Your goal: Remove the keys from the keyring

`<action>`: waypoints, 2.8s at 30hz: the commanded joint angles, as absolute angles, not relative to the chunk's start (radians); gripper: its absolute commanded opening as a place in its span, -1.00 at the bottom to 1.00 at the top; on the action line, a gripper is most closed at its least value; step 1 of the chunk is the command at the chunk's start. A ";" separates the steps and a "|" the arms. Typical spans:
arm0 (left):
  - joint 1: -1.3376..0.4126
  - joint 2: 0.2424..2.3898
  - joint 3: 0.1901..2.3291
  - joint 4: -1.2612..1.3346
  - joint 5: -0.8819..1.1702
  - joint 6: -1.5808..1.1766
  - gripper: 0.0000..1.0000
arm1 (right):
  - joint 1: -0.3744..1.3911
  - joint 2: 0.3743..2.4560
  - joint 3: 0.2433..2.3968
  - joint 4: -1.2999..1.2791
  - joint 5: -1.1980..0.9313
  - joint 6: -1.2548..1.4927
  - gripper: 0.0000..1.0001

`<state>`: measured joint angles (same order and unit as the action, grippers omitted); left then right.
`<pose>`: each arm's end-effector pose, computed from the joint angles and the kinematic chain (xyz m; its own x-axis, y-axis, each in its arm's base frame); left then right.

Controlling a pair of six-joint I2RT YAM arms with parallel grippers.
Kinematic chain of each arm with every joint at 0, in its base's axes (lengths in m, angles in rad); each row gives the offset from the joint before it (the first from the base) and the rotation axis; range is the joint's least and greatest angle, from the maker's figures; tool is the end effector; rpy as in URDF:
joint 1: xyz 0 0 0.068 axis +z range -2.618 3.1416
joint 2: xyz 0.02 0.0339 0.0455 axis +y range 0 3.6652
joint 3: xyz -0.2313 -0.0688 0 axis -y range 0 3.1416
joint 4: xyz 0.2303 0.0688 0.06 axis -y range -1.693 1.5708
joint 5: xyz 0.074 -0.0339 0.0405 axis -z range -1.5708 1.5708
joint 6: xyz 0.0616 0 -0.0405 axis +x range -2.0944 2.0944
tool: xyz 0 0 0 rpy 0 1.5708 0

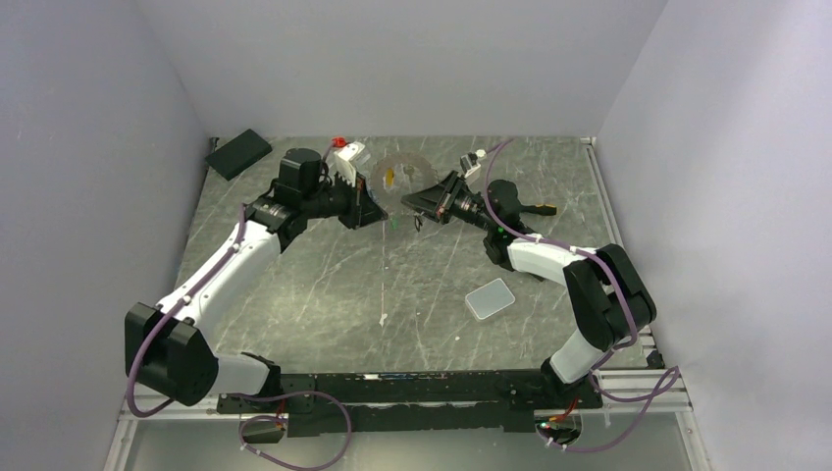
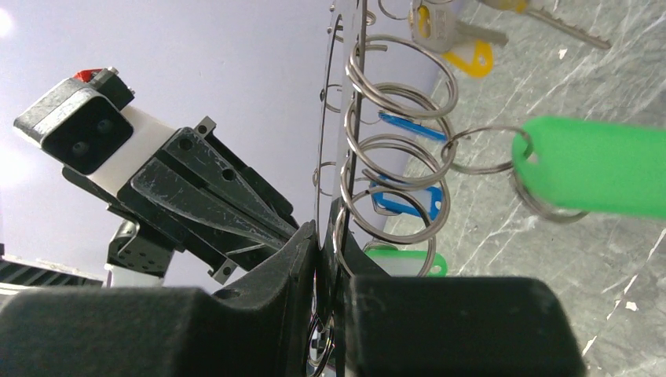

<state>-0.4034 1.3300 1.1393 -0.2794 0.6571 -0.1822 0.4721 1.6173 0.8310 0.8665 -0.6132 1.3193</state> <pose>0.2720 -0.1570 0.2978 -0.5568 0.0817 -0.8266 0.7227 0.5381 -0.4336 0.3044 0.1952 0.2339 -0.8373 0.4618 -0.2927 -0.2888 0.0810 0.9540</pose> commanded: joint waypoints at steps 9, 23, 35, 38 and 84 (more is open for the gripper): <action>-0.405 1.295 1.230 -0.308 0.646 -0.048 -1.00 | 0.476 1.606 0.865 0.942 -0.657 1.281 -1.00; -0.440 1.332 1.312 -0.516 0.596 0.146 -1.00 | 0.477 1.597 0.874 0.917 -0.679 1.213 -1.00; -0.526 1.503 1.530 -0.811 0.398 0.229 -1.00 | 0.478 1.570 0.895 0.805 -0.679 1.095 -1.00; -0.553 1.542 1.576 -0.869 0.358 0.221 -1.00 | 0.479 1.564 0.900 0.771 -0.673 1.078 -1.00; -0.258 1.405 1.407 -0.487 0.878 -0.016 0.10 | 0.433 1.602 0.940 0.920 -0.702 1.261 -1.00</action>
